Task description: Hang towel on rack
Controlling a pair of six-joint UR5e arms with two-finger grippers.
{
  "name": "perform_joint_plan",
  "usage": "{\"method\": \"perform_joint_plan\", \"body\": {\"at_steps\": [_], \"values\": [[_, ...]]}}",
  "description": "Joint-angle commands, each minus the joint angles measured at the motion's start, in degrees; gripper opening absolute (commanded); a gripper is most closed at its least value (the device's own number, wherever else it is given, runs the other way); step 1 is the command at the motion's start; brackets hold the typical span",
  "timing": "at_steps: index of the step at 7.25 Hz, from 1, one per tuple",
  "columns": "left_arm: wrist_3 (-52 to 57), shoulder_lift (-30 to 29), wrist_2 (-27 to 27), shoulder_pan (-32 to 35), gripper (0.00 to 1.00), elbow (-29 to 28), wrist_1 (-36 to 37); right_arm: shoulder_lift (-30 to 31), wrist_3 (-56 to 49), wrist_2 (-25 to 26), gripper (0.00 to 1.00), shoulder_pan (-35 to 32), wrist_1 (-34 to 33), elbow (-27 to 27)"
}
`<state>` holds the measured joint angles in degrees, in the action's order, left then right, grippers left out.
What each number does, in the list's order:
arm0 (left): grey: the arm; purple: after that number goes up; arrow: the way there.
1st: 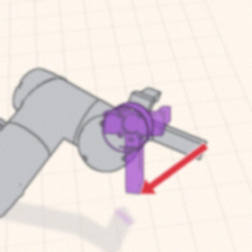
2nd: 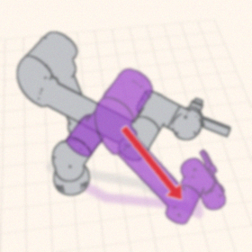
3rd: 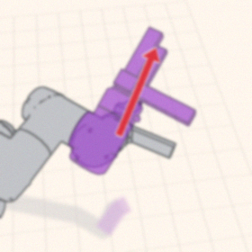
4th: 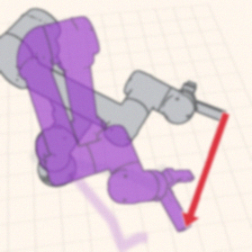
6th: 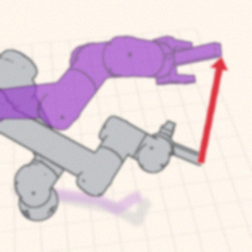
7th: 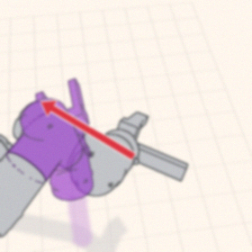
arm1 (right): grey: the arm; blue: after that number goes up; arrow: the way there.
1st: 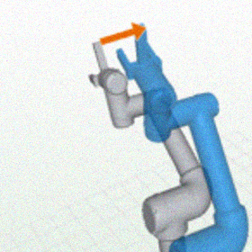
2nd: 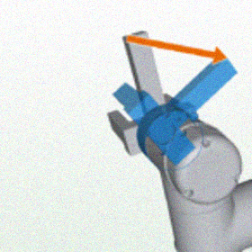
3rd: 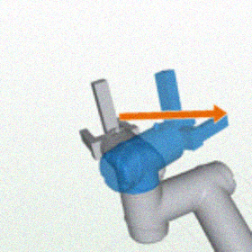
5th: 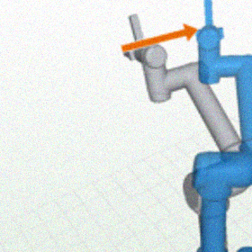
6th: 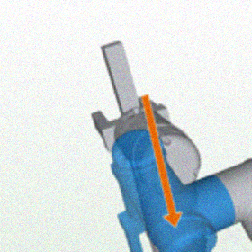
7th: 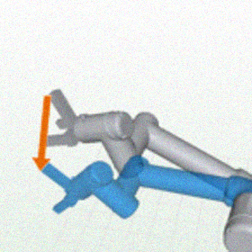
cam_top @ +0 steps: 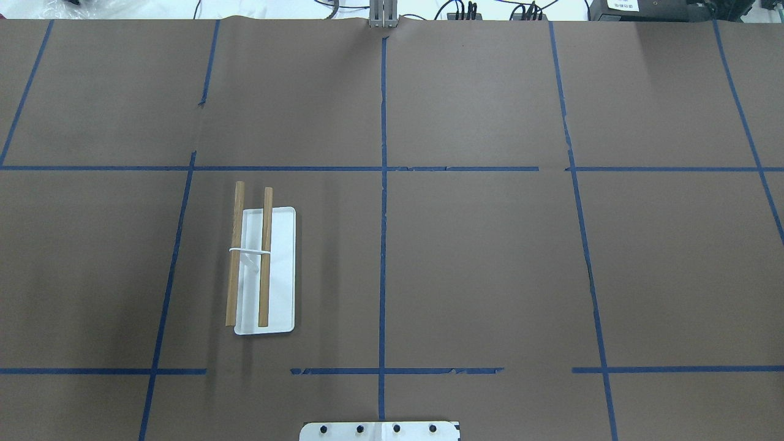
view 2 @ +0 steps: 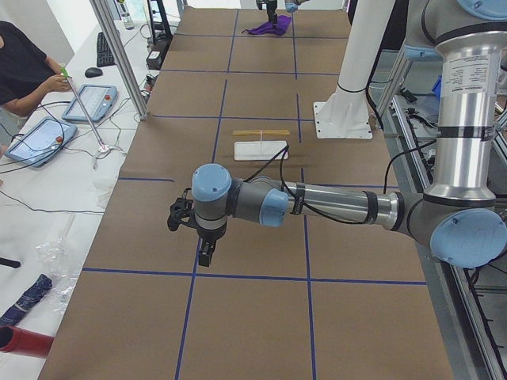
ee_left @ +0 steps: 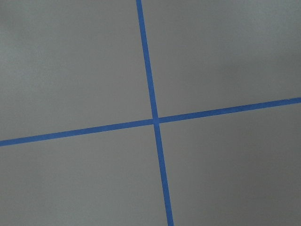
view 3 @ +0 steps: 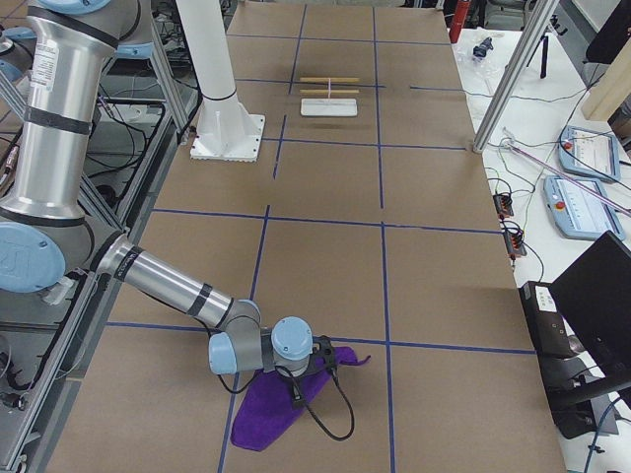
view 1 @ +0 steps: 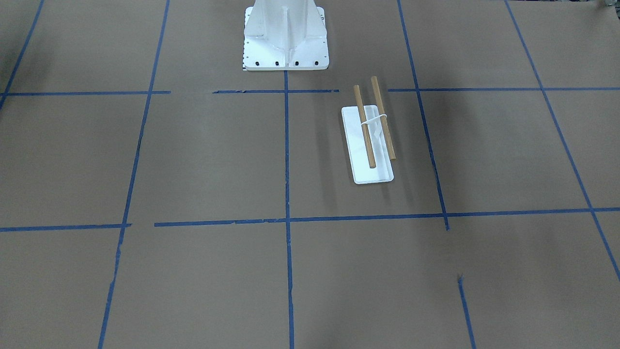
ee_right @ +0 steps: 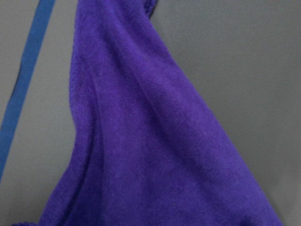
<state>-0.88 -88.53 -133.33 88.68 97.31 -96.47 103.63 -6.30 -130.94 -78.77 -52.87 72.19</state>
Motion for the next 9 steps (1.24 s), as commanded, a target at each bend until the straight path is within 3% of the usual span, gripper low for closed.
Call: {"method": "perform_joint_plan", "body": {"at_steps": [1,3,4,8,9], "values": [[0.0,-0.1,0.0,0.0,1.00,0.0,0.0,-0.2,-0.1,-0.1,1.00,0.6,0.6,-0.7],[0.1,-0.2,0.0,0.0,1.00,0.0,0.0,-0.3,-0.1,-0.3,1.00,0.6,0.6,-0.7],[0.1,-0.2,0.0,0.0,1.00,0.0,0.0,-0.4,-0.1,-0.3,0.93,0.6,0.6,-0.6],[0.1,-0.2,0.0,0.0,1.00,0.0,0.0,-0.4,-0.6,-0.5,0.10,0.6,0.7,-0.2],[0.1,-0.2,0.0,0.0,1.00,0.0,0.0,-0.4,-0.7,-0.5,0.00,0.6,0.9,0.0]]}}
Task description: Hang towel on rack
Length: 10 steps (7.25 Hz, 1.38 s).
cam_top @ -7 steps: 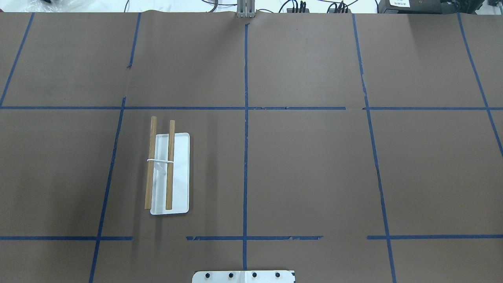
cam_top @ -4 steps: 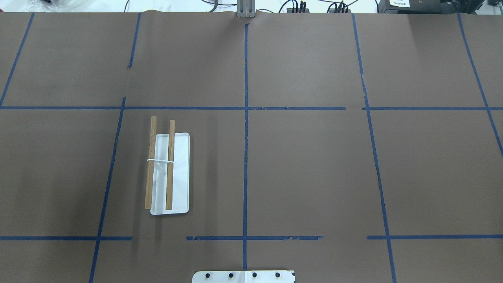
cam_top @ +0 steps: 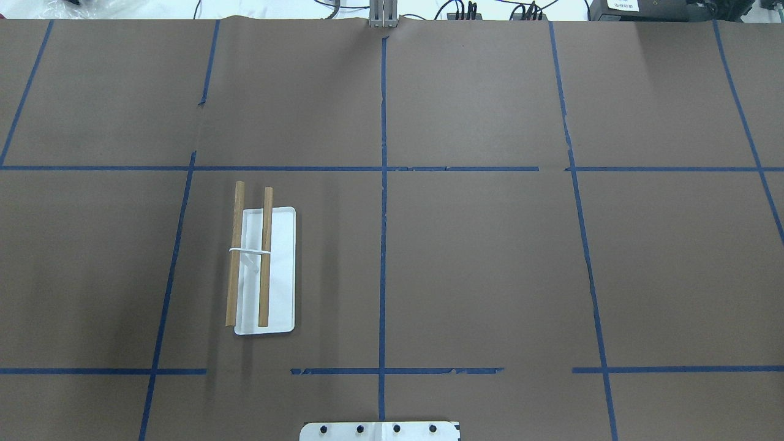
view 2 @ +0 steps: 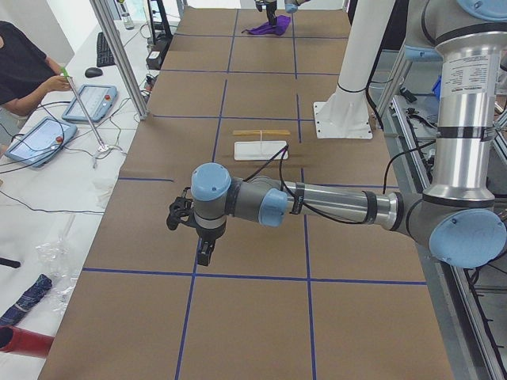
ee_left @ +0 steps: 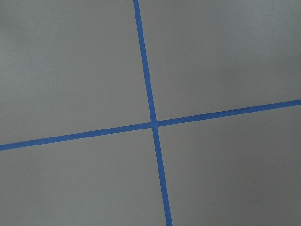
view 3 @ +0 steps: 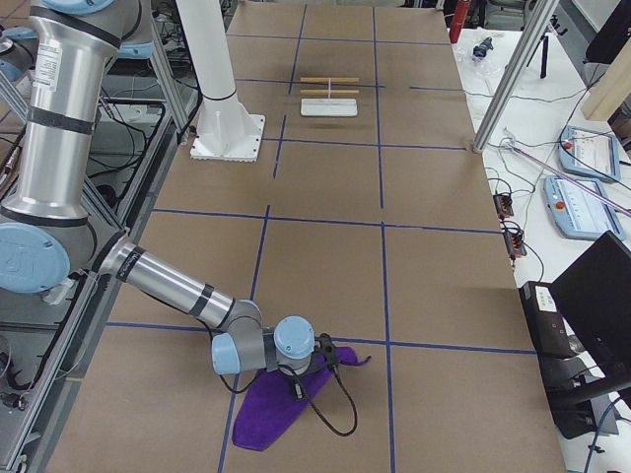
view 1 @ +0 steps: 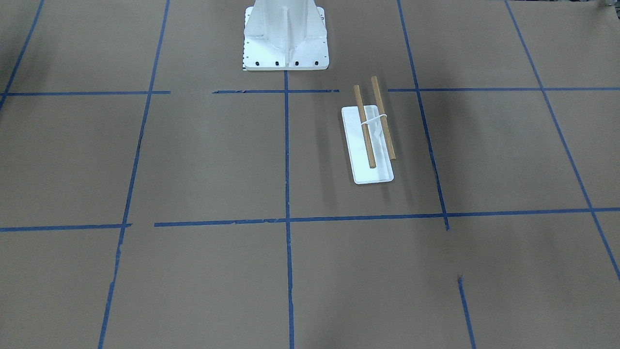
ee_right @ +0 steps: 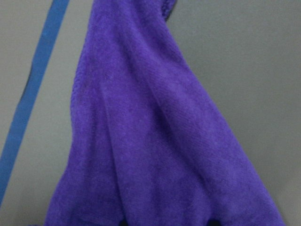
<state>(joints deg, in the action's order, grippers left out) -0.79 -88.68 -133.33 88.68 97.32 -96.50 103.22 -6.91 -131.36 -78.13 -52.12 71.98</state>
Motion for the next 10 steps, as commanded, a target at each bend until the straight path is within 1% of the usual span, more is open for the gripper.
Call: {"method": "perform_joint_plan", "body": {"at_steps": [1,4,5,6,7,8,9,10], "values": [[0.0,0.0,0.0,0.0,1.00,0.0,0.0,0.1,0.0,0.0,0.00,0.0,0.5,0.2],[0.0,0.0,0.0,0.0,1.00,0.0,0.0,0.1,0.1,-0.6,0.00,-0.1,2.6,0.4],[0.0,0.0,0.0,0.0,1.00,0.0,0.0,0.2,0.1,-1.4,0.00,-0.3,2.6,2.1],[0.0,0.0,-0.1,0.0,1.00,0.1,-0.1,1.0,0.9,-4.1,0.00,-1.7,2.4,7.0],[0.0,-0.7,-0.1,0.0,1.00,0.0,0.0,0.8,0.9,-5.3,0.00,-5.1,2.3,11.0],[0.0,-0.9,-0.1,0.0,1.00,-0.1,0.0,0.7,1.1,-5.0,0.00,-5.2,2.0,16.6],[0.0,-0.9,0.0,0.0,1.00,-0.1,0.0,-1.0,2.3,-5.0,0.00,-5.2,1.9,21.0],[0.0,-1.0,-0.1,0.0,1.00,-0.1,-0.1,-4.4,7.8,-5.0,0.00,-5.2,2.0,24.4]]}}
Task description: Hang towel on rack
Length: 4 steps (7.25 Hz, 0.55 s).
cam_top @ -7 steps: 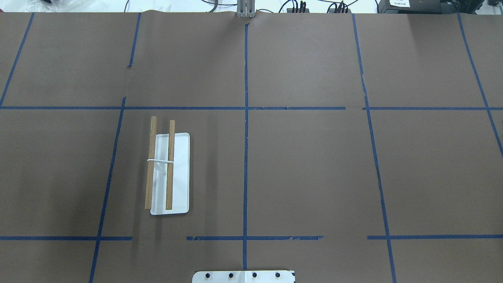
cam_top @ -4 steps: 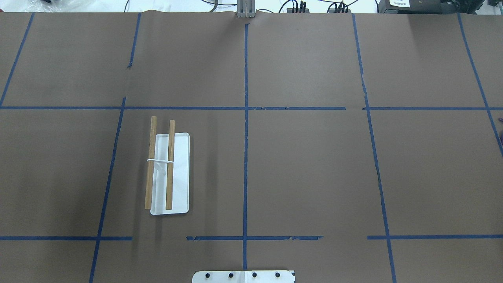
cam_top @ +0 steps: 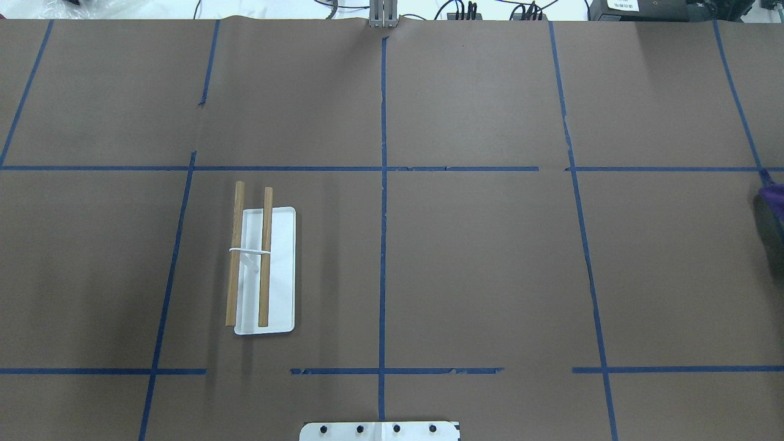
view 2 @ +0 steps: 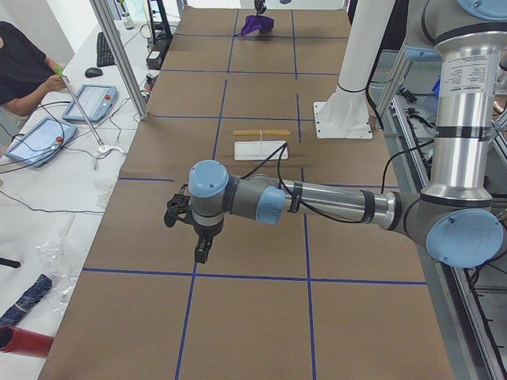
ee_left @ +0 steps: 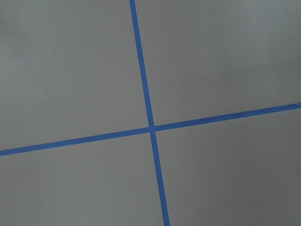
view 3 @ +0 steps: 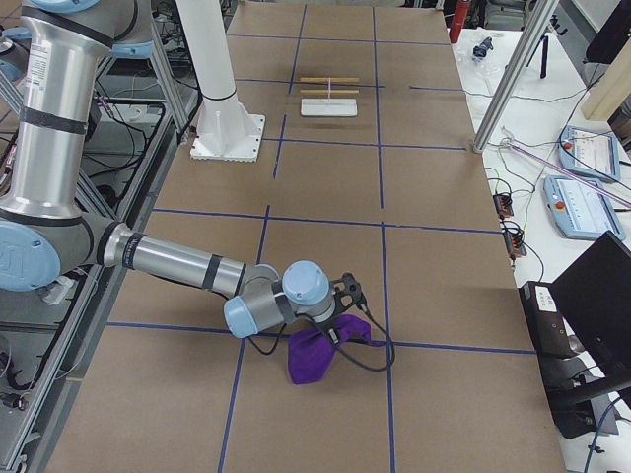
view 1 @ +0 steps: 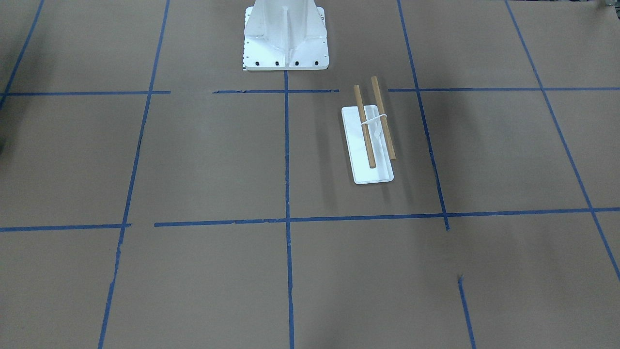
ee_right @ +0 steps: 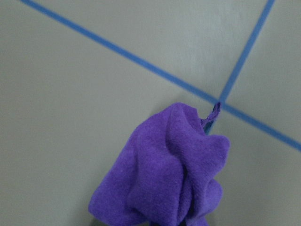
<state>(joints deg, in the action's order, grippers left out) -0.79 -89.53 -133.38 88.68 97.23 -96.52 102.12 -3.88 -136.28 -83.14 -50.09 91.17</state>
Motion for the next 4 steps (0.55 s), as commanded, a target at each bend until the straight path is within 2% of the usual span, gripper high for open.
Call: {"method": "perform_joint_plan", "body": {"at_steps": [1,2,3,4], "values": [[0.1,-0.4,0.0,0.0,1.00,-0.2,-1.8,-7.2,10.5,0.1,0.00,0.0,0.5,6.9],[0.1,-0.4,0.1,-0.3,1.00,-0.8,-6.7,-12.2,14.4,0.1,0.00,0.9,0.5,7.4],[-0.1,-0.4,0.4,-2.1,1.00,-1.4,-13.6,-17.2,20.6,1.0,0.00,4.4,0.6,8.3],[-3.5,-0.9,0.5,-2.6,1.00,-2.3,-19.7,-22.3,27.1,4.8,0.00,8.1,0.7,8.6]]}}
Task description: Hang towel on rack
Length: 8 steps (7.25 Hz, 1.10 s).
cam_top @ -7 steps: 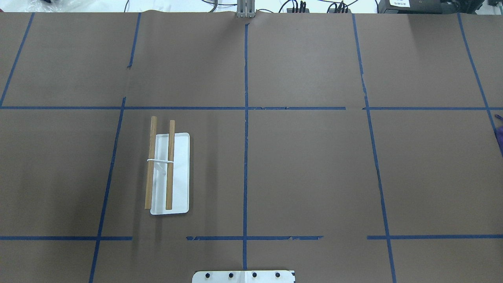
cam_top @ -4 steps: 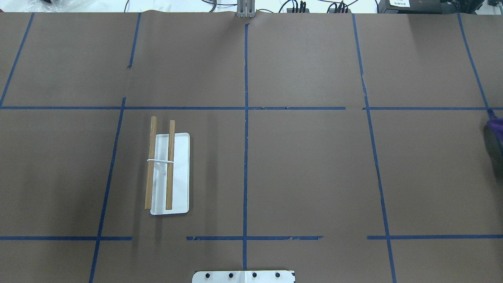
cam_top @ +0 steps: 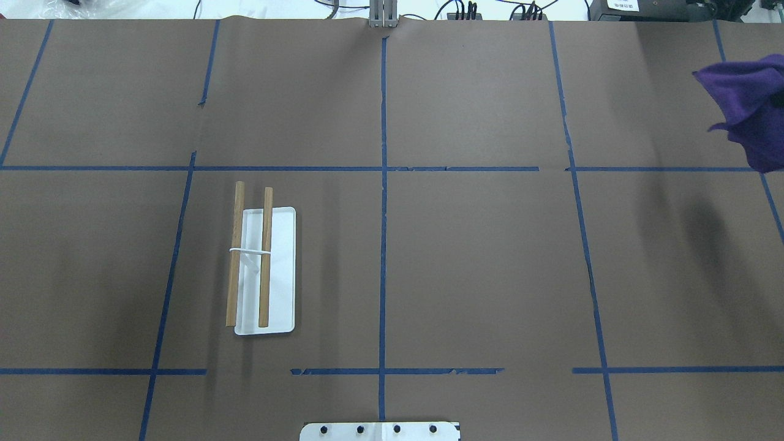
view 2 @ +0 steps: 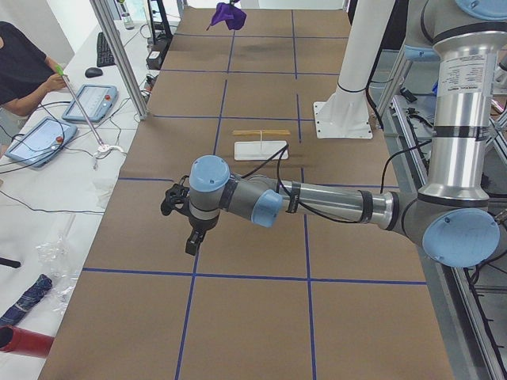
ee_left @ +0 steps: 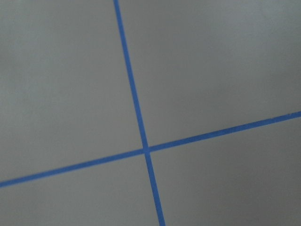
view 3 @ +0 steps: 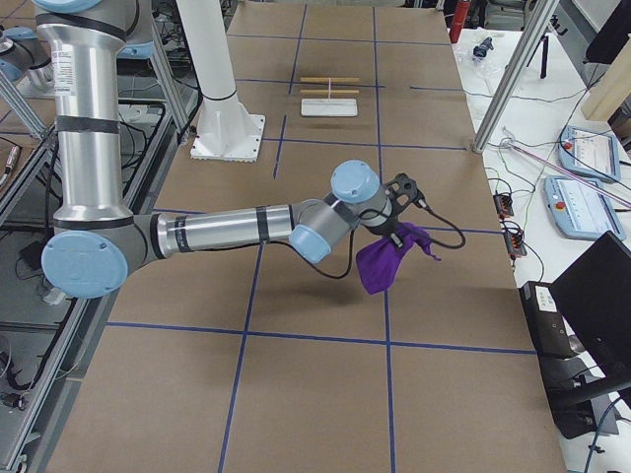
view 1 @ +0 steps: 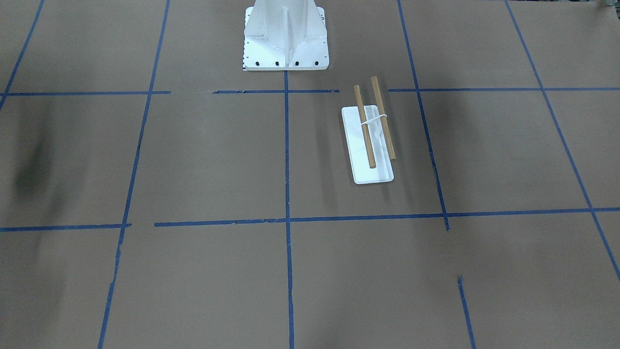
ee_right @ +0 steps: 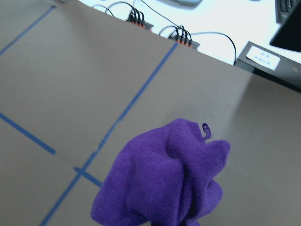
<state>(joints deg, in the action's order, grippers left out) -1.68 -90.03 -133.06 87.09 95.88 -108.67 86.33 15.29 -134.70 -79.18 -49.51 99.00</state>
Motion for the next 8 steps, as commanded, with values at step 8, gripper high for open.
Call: {"method": "perform_joint_plan", "body": {"at_steps": [8], "values": [[-70.6,-21.8,0.4,-24.1,1.00,-5.0,-36.6,-23.2,32.3,50.3,0.00,49.1,-0.5,11.7]]}}
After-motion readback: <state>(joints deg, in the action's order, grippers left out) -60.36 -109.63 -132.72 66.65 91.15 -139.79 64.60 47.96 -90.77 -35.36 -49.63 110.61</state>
